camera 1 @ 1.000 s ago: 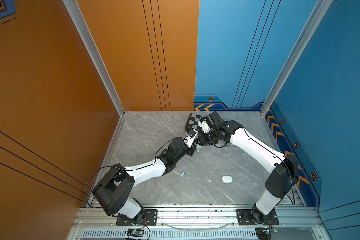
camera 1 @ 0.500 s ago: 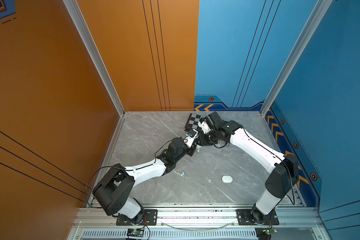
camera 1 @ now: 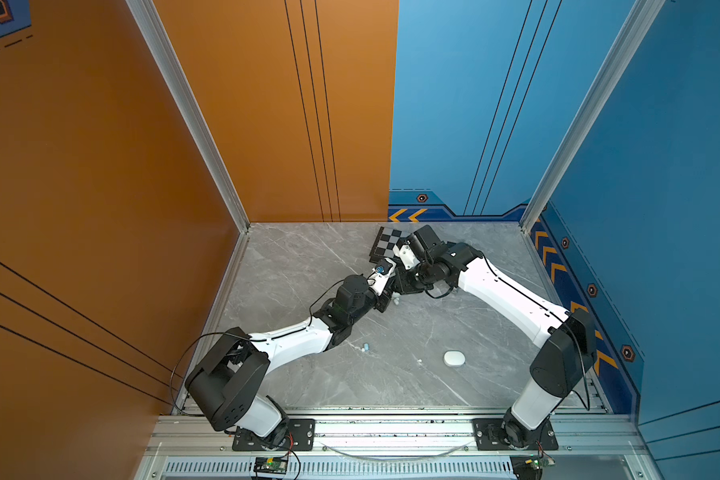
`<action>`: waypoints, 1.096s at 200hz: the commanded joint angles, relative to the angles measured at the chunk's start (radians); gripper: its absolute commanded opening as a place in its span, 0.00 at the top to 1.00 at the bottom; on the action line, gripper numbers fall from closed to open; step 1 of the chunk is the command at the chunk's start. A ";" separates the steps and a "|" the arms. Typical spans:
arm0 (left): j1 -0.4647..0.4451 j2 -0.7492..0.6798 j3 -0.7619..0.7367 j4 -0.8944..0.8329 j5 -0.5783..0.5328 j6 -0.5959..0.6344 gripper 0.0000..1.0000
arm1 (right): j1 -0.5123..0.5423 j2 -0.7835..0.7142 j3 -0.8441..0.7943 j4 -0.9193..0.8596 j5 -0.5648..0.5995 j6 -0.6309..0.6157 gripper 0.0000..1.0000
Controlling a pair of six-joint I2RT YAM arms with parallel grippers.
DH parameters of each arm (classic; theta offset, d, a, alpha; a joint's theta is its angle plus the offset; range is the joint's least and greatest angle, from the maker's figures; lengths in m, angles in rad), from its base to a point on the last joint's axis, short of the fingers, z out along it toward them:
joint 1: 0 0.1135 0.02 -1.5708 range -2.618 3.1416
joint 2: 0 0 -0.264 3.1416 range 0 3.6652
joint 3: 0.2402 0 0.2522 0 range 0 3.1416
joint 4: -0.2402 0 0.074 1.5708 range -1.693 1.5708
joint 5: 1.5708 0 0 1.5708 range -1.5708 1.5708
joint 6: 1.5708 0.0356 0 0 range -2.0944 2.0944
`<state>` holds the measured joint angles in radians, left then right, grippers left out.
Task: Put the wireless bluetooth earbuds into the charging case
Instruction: 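Lower the white earbud into the empty case slot with the right gripper, then open the right gripper and raise it away from the case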
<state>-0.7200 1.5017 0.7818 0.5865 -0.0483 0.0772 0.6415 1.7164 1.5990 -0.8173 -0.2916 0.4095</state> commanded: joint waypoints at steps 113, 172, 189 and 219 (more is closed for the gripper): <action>0.003 -0.029 0.010 0.022 0.026 -0.017 1.00 | -0.009 -0.009 0.036 0.007 0.046 0.005 0.74; 0.019 -0.047 -0.013 0.023 0.023 -0.008 1.00 | -0.050 -0.102 0.044 0.010 0.041 -0.021 0.75; 0.034 -0.069 -0.028 0.022 0.037 0.008 1.00 | -0.073 -0.158 0.028 0.010 0.080 -0.040 0.75; 0.065 -0.130 -0.079 0.021 0.045 0.030 1.00 | -0.183 -0.195 -0.022 0.025 -0.003 0.074 0.75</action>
<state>-0.6800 1.4345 0.7464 0.5877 -0.0299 0.0856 0.5411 1.5562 1.6192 -0.8135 -0.2428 0.4103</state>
